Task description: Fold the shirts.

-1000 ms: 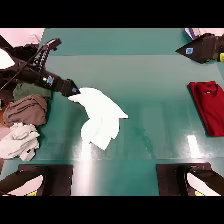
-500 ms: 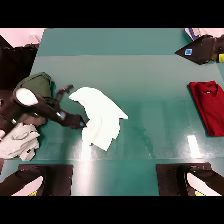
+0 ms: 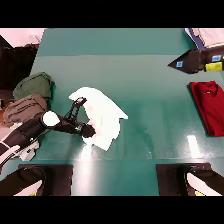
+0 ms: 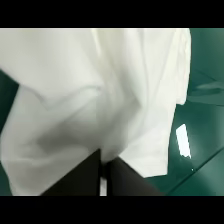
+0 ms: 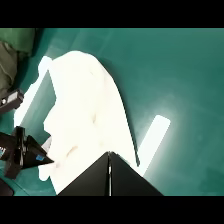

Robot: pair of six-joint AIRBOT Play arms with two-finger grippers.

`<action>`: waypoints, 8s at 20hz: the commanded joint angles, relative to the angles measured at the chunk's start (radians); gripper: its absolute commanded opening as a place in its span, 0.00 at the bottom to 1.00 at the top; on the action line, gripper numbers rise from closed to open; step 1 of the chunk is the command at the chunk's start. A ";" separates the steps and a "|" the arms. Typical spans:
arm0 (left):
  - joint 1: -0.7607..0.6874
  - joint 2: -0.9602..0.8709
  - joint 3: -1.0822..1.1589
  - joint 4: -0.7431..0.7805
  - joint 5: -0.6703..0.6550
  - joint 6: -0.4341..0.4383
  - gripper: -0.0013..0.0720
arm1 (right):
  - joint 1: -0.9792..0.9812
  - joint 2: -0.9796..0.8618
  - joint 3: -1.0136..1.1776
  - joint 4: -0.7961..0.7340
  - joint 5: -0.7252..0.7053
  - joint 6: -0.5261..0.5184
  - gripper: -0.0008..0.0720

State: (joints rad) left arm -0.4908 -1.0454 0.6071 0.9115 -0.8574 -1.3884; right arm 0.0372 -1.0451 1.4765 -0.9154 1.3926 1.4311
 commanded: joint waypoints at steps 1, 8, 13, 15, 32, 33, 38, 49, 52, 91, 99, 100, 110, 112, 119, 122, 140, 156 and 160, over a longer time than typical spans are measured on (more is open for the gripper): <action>-0.008 0.002 0.037 0.048 -0.038 -0.051 0.05 | 0.020 -0.001 -0.087 0.006 -0.001 0.000 0.04; 0.178 0.143 0.513 0.301 -0.558 -0.016 0.05 | 0.179 -0.068 -0.372 0.008 -0.134 -0.017 0.63; 0.237 0.196 0.706 0.451 -0.688 -0.019 0.05 | 0.345 -0.284 -0.418 0.027 -0.303 -0.073 0.63; 0.237 0.195 0.711 0.470 -0.705 -0.019 0.05 | 0.395 -0.369 -0.390 0.096 -0.361 -0.110 0.63; 0.237 0.195 0.710 0.478 -0.703 -0.027 0.05 | 0.642 -0.727 -0.122 0.201 -0.386 -0.143 0.04; 0.237 0.196 0.710 0.486 -0.696 -0.027 0.05 | 0.628 -0.713 -0.122 0.179 -0.368 -0.142 0.04; 0.237 0.196 0.848 0.633 -0.654 -0.037 0.05 | 0.480 -0.490 -0.122 -0.161 -0.241 -0.036 0.03; 0.237 0.196 1.116 0.682 -0.600 -0.055 0.05 | 0.106 0.031 0.092 -0.317 -0.233 0.004 0.03; 0.237 0.196 1.246 0.622 -0.602 -0.055 0.05 | 0.050 0.121 0.221 -0.319 -0.241 0.003 0.03; 0.549 -0.246 0.716 0.277 -0.317 -0.027 0.70 | -0.056 -0.471 0.197 -0.125 -0.196 -0.098 0.56; 0.549 0.028 0.094 -0.023 -0.336 0.144 0.69 | -0.087 -0.169 -0.218 -0.124 -0.150 -0.117 0.56; 0.549 0.051 0.023 -0.062 -0.317 0.174 0.69 | -0.087 -0.140 -0.253 -0.124 -0.159 -0.117 0.56; 0.549 0.020 -0.141 -0.217 -0.008 0.324 0.69 | -0.087 0.058 -0.420 -0.123 -0.215 -0.115 0.56; 0.549 -0.008 -0.141 -0.217 0.017 0.325 0.69 | -0.087 0.073 -0.420 -0.124 -0.215 -0.115 0.56; 0.493 -0.142 -0.125 -0.343 0.045 0.427 0.69 | -0.087 0.086 -0.420 -0.124 -0.215 -0.111 0.56; 0.404 -0.170 -0.101 -0.340 0.090 0.393 0.69 | -0.087 0.086 -0.420 -0.124 -0.211 -0.111 0.56; 0.391 -0.024 0.219 0.170 -0.346 0.246 0.05 | -0.089 0.086 -0.421 -0.176 -0.123 -0.110 0.56; 0.391 0.046 0.261 0.172 -0.379 0.232 0.05 | -0.281 0.066 -0.988 -0.130 -0.146 -0.070 0.56; 0.391 0.046 0.261 0.169 -0.385 0.231 0.05 | -0.204 0.066 -1.023 -0.129 -0.225 -0.069 0.50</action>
State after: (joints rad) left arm -0.1005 -1.0000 0.8669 1.0912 -1.2427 -1.1568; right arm -0.1978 -0.9783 0.4927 -1.0676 1.2346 1.3666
